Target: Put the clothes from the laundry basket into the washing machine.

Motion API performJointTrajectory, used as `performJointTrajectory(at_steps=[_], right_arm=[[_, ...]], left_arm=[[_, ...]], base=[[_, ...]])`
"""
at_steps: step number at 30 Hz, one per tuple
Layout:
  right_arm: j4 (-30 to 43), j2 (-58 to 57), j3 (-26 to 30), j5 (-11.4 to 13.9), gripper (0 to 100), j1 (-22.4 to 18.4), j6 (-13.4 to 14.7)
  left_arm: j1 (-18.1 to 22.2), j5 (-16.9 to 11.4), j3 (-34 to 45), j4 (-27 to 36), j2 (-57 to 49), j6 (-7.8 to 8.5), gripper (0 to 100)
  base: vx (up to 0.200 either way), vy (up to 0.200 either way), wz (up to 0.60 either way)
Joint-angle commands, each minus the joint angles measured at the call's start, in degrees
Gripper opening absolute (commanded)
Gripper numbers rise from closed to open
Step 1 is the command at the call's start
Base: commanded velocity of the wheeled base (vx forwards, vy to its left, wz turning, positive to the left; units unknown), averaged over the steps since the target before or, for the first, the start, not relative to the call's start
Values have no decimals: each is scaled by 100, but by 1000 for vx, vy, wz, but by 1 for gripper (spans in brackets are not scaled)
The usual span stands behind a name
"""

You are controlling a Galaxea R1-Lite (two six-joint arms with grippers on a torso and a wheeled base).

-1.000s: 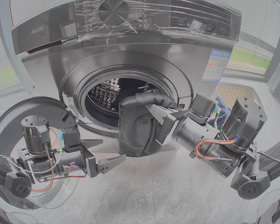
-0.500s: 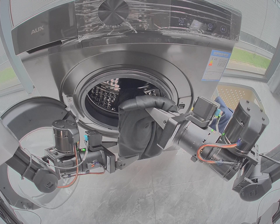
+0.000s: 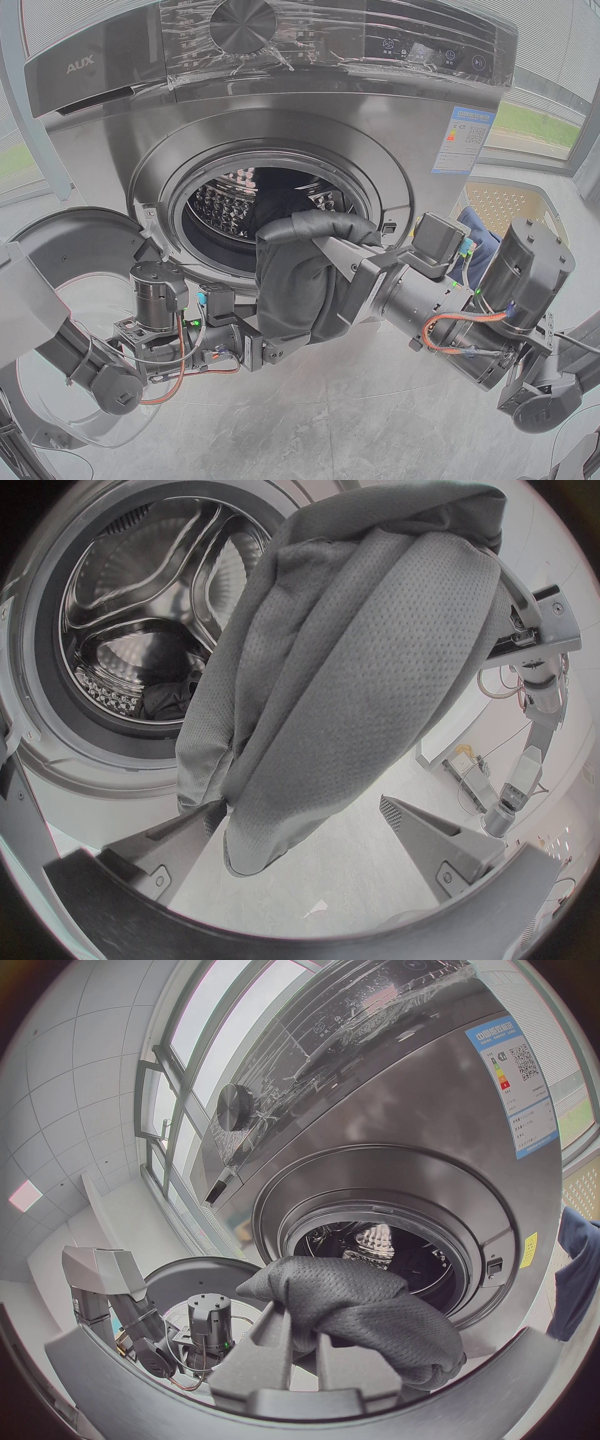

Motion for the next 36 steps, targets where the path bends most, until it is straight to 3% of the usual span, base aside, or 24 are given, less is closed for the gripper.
performJointTrajectory(at_steps=[1, 7, 8, 19, 31, 32, 36], right_arm=[[-2, 11, 0, -1, 0, 3, 2], [-2, 2, 26, -10, 0, 3, -7], [-2, 2, 35, -10, 0, 3, -7], [-2, 11, 44, -10, 0, 3, 2], [-10, 20, 290, 34, 0, -93, 2], [-81, 20, 466, 52, 100, -85, -7], [-151, 11, 624, 87, 100, -85, -7]], left_arm=[[-33, 1, -10, -118, 153, -8, 100], [-86, 1, -18, -241, 206, -34, 100], [-86, 1, -10, -241, 206, -43, 0], [-314, 36, 122, -347, 118, -113, 0], [-771, 45, 1274, -637, -928, -113, 0], [-789, 18, 1441, -716, -1148, -113, 0], [-754, 10, 1432, -839, -1306, -131, 0]], base=[[0, 0, 0], [0, 0, 0], [0, 0, 0], [0, 0, 0], [0, 0, 0], [0, 0, 0], [0, 0, 0]])
